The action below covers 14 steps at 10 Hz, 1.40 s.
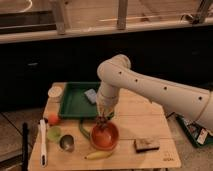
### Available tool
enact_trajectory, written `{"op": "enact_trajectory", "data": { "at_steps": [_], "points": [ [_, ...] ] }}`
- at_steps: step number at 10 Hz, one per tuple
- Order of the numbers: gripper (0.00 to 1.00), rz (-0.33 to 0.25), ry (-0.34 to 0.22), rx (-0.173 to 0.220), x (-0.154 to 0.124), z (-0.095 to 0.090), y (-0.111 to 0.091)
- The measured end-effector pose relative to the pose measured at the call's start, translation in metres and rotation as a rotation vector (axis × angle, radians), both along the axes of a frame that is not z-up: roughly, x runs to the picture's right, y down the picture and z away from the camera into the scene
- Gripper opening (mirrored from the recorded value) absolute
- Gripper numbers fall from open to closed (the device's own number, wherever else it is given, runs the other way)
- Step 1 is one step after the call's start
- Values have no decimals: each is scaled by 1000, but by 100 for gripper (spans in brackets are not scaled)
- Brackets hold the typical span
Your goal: Place grapes in red bowl
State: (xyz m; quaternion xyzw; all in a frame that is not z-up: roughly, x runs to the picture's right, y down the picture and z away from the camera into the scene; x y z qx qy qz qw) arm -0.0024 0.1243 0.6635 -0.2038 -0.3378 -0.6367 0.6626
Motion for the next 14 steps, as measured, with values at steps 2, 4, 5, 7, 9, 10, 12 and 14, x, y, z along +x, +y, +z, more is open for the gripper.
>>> {"op": "enact_trajectory", "data": {
  "at_steps": [2,4,5,7,9,10,12,14],
  "points": [
    [3,0,-8,-5,-1,-1,7],
    [3,3,-10,-9,0,-2,10],
    [3,6,-8,-9,1,-2,11],
    [3,9,-8,-7,1,-3,12],
    [3,16,-5,-6,5,-4,13],
    [3,16,-6,-7,5,-4,13],
    [3,14,-10,-7,6,-4,13],
    [16,19,-7,-11,8,-3,13]
  ]
}}
